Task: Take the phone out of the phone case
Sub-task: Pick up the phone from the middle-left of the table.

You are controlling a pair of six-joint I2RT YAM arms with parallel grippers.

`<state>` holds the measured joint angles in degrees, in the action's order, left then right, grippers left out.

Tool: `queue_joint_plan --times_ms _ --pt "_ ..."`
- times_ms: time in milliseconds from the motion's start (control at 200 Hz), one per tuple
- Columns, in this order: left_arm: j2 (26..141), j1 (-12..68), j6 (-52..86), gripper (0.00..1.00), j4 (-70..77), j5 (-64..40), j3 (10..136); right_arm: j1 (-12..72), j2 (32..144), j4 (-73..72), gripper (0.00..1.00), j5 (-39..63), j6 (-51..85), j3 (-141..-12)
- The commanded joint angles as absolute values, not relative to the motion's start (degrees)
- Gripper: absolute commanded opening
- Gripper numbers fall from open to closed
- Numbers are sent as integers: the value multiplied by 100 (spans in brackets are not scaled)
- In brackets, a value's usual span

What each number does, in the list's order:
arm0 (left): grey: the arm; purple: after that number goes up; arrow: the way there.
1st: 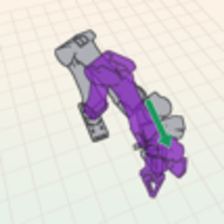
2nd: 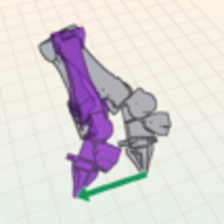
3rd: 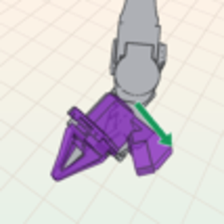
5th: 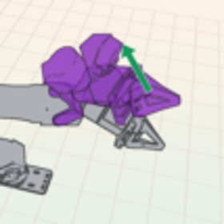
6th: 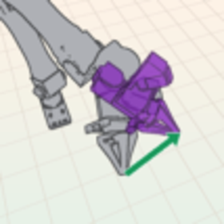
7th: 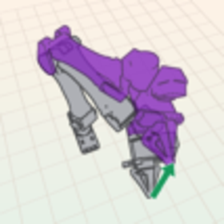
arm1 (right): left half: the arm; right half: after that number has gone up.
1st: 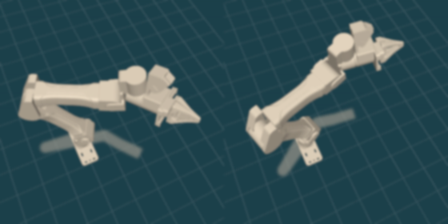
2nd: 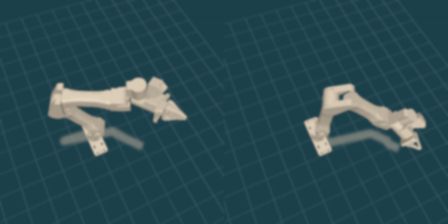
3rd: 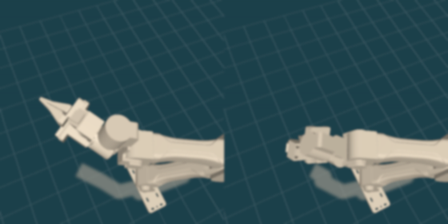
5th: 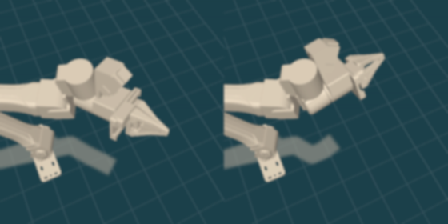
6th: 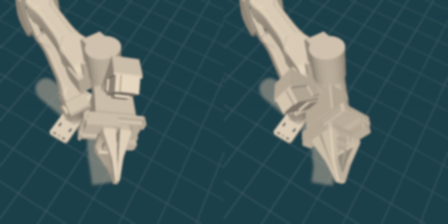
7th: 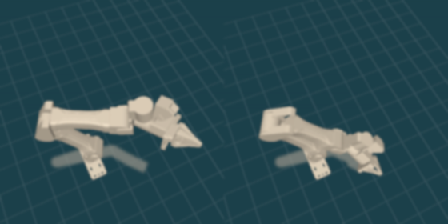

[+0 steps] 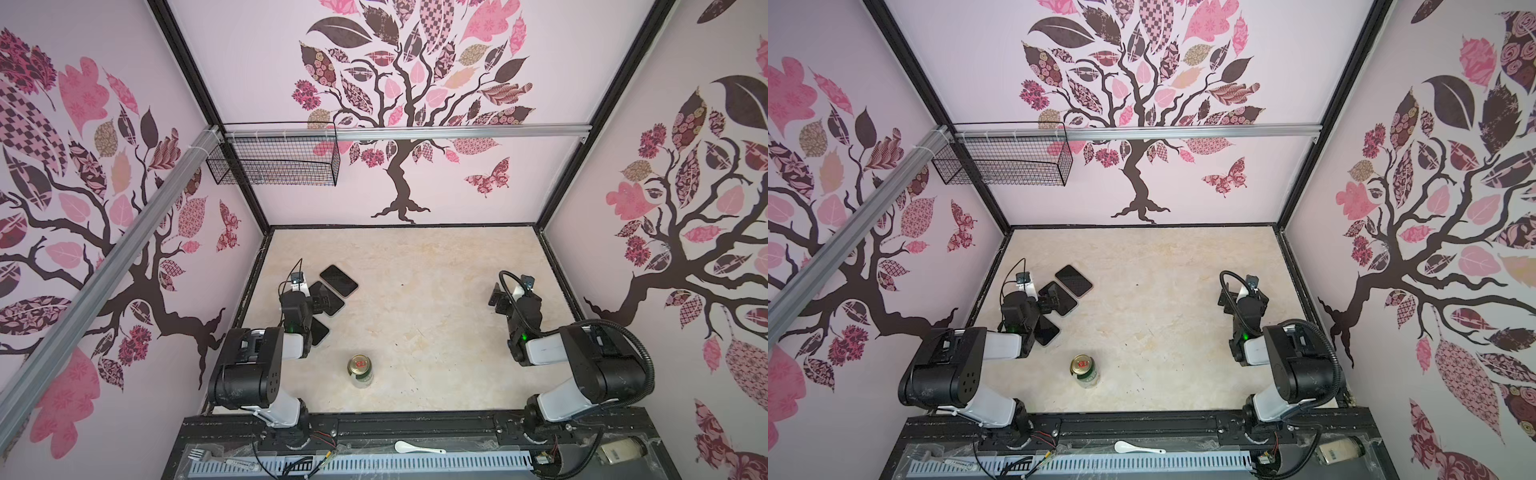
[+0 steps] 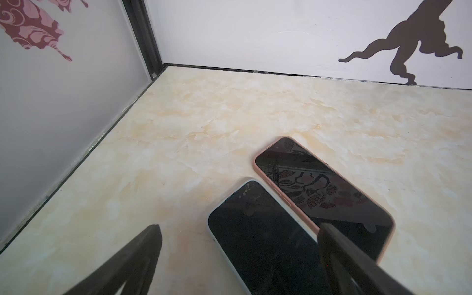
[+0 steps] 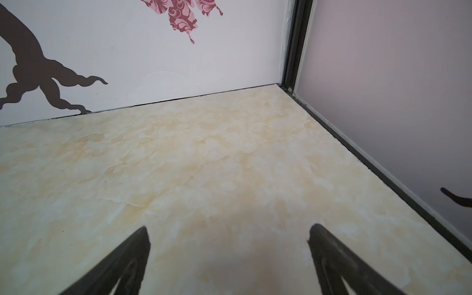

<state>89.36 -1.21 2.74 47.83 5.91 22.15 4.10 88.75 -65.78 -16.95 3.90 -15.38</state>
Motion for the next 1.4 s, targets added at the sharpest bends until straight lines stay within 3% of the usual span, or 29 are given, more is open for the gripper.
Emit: queue_joint_plan --times_ms 0,530,845,960,1130,1220,1315,1395 --pt "8921 -149 207 98 4857 551 2252 417 8930 -6767 100 -1763 448 -1562" --pt "8921 -431 325 98 5040 -9 2162 407 8930 -6735 99 -1714 438 -1567" --pt "8382 64 -36 98 5258 637 1816 420 8587 -7246 99 -1151 177 -1167" --pt "7589 562 -16 99 3768 1549 2179 513 7894 -6327 100 -1243 172 -1281" --pt "6726 1359 154 98 2767 2601 2415 583 7018 -4618 100 -1595 1035 -1809" --pt "6473 1458 430 98 2016 2465 2786 593 6803 -4262 99 -1024 1285 -2125" --pt "6296 1457 1587 98 1050 3056 3296 589 6555 -3776 100 -623 1664 -2455" --pt "6386 1458 2762 98 -673 3538 4092 594 6364 -3241 100 -426 2180 -2691"
